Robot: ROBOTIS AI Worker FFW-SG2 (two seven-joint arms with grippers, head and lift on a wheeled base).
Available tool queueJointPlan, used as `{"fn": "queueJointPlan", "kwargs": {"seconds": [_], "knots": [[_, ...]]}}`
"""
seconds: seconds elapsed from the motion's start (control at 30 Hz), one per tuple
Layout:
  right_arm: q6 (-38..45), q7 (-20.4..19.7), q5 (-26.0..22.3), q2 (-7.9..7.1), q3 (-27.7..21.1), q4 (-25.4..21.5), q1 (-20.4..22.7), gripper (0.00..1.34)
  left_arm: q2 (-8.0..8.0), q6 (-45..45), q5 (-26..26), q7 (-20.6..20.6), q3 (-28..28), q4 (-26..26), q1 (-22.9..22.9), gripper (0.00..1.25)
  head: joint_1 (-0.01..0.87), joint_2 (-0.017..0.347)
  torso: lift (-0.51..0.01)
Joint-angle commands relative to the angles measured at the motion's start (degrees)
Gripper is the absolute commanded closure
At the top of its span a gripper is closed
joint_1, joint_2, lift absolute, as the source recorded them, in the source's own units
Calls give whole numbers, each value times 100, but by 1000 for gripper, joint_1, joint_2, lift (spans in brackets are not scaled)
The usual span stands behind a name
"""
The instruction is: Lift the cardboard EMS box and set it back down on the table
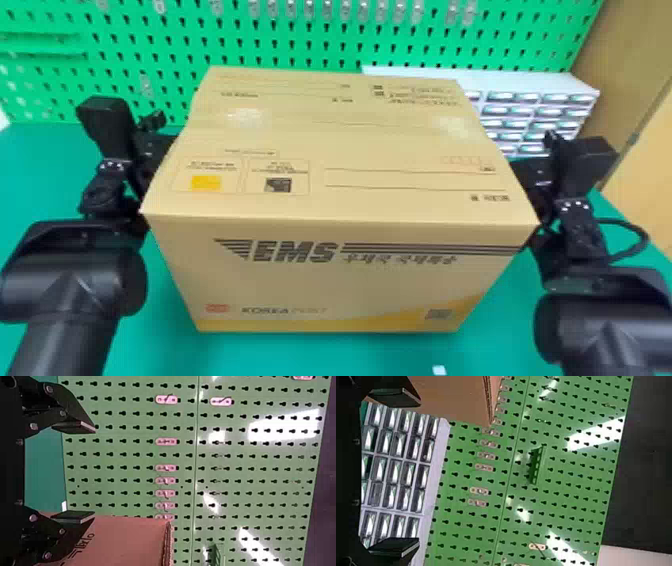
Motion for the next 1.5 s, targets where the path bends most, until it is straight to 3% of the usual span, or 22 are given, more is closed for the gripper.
{"fn": "queueJointPlan", "kwargs": {"seconds": [0.0, 0.67, 1.47], "knots": [[16, 0, 0, 1, 3, -36, -9, 76, 0, 0, -5, -230, -3, -32, -8, 487, 678, -14, -98], [104, 0, 18, 45, 161, 342, -18, 76, 0, 62, -163, -222, 32, 12, 106, 487, 678, -14, -98], [60, 0, -114, 98, -68, 816, 193, 76, 0, -158, -269, -116, 190, 565, 352, 492, 678, -14, -98]]}}
